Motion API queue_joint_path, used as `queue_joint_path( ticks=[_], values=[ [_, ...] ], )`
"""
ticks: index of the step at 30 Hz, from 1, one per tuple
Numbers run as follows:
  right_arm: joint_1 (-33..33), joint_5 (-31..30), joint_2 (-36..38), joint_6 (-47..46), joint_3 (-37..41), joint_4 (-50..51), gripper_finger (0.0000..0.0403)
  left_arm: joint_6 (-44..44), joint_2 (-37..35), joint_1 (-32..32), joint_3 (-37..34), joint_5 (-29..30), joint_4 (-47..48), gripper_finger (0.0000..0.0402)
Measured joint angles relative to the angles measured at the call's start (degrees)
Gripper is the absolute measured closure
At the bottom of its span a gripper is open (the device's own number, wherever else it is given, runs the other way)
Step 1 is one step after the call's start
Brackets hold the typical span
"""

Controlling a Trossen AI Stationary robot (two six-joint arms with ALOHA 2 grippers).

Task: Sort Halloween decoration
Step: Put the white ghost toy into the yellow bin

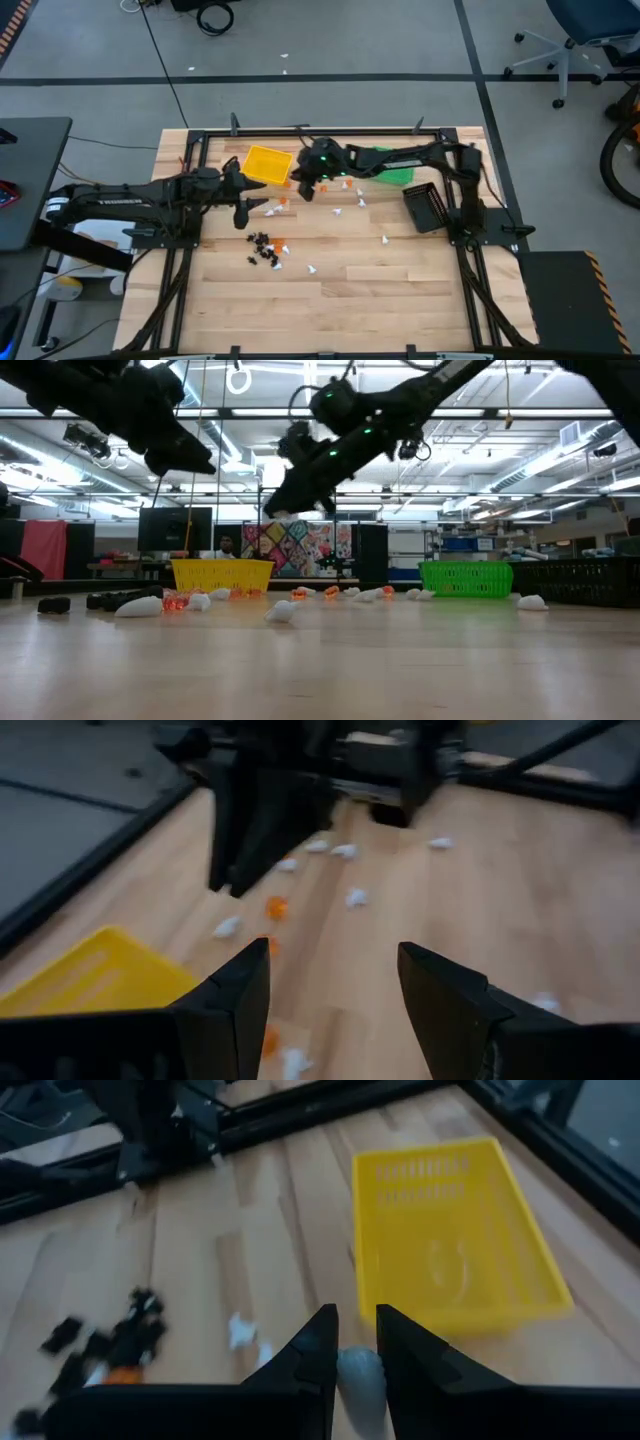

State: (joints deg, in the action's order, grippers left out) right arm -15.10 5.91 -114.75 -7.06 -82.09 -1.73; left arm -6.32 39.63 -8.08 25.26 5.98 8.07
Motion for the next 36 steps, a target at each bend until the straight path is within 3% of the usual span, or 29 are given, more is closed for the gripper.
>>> queue_joint_path(
  ticks=[8, 15, 30, 36],
  values=[
    [-0.69, 0.33, -13.25, 4.86, -15.56, -0.07, 0.0335, 0.08, -2.37, 0.0, -5.65, 2.1, -5.28, 0.0205],
    [-3.0, 0.35, -20.14, 5.75, -22.05, 0.71, 0.0334, -0.27, -3.01, 0.02, -9.75, 2.12, -10.61, 0.0205],
    [-4.27, 1.66, -19.95, 6.53, -21.72, 2.46, 0.0257, -1.16, -2.88, 0.0, -9.75, 2.16, -12.76, 0.0205],
    [-4.45, 1.79, -17.67, 8.62, -21.61, 3.5, 0.0248, 0.92, -2.88, 0.57, -9.81, 2.27, -12.68, 0.0205]
  ],
)
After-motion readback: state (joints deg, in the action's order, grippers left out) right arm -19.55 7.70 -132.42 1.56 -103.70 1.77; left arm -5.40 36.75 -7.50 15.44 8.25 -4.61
